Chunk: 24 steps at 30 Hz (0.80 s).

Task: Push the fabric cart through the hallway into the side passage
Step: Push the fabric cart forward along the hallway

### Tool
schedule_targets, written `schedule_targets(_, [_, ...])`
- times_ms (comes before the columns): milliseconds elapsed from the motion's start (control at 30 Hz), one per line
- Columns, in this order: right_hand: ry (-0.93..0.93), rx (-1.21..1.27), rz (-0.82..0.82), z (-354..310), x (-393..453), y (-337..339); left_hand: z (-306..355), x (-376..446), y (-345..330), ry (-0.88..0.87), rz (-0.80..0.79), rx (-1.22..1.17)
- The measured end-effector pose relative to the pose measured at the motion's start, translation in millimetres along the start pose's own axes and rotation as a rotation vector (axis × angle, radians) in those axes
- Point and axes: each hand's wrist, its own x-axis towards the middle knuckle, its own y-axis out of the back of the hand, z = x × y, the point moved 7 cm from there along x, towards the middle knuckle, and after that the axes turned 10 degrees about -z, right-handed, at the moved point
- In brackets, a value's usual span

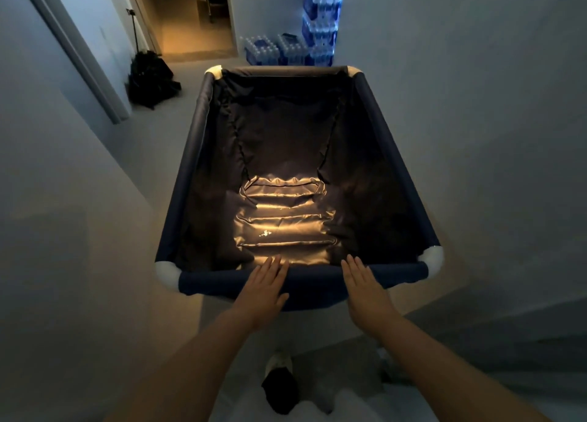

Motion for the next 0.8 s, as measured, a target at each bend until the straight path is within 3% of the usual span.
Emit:
schedule_targets(233, [0.016, 0.019, 0.052, 16.9, 88.8, 43.3, -35.9, 70.9, 52.9, -0.018, 0.045, 0.071])
schedule_targets(800, [0.127, 0.041, 0.179, 59.7, 242.4, 122.6, -94.8, 208.9, 148.9, 0.077, 0.297, -0.024])
